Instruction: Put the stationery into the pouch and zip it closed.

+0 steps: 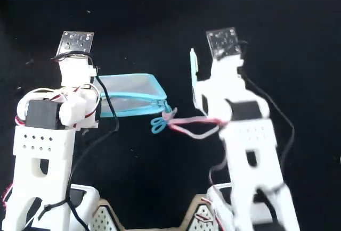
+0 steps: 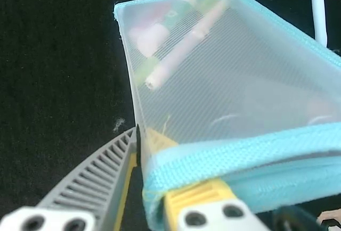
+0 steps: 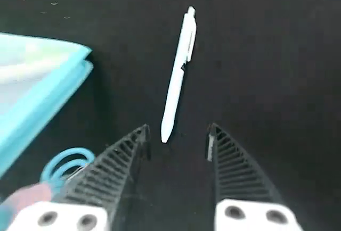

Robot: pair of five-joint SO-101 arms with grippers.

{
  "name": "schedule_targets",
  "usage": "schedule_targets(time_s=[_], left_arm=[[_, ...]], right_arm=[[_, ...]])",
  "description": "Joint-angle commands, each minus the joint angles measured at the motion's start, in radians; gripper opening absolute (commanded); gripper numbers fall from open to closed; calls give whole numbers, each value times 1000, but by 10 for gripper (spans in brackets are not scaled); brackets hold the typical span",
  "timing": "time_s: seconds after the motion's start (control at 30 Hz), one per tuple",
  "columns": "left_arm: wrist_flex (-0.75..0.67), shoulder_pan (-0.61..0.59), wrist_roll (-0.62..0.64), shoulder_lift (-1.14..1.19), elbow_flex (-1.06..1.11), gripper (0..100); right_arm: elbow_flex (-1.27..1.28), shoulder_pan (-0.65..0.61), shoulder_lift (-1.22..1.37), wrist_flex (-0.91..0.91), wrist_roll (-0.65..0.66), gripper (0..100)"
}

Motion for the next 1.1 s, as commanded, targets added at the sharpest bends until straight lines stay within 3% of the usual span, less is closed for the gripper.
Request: schedule_targets(time_s=[0.0,0.13,0.27,0.97,1.07], left_arm=[[-8,5,-3,-5,-5,32],[-8,5,-3,-5,-5,32],[-8,5,-3,-5,-5,32],[-6,5,-5,-5,-4,31],[-5,5,-5,-5,-4,31]], right_arm=[[-56,25,251,-160,-17,162],[-59,25,421,-301,-17,162],[-150,25,570,-313,-17,163],[-820,43,1202,94,-9,158],[-912,83,1237,206,-8,83]])
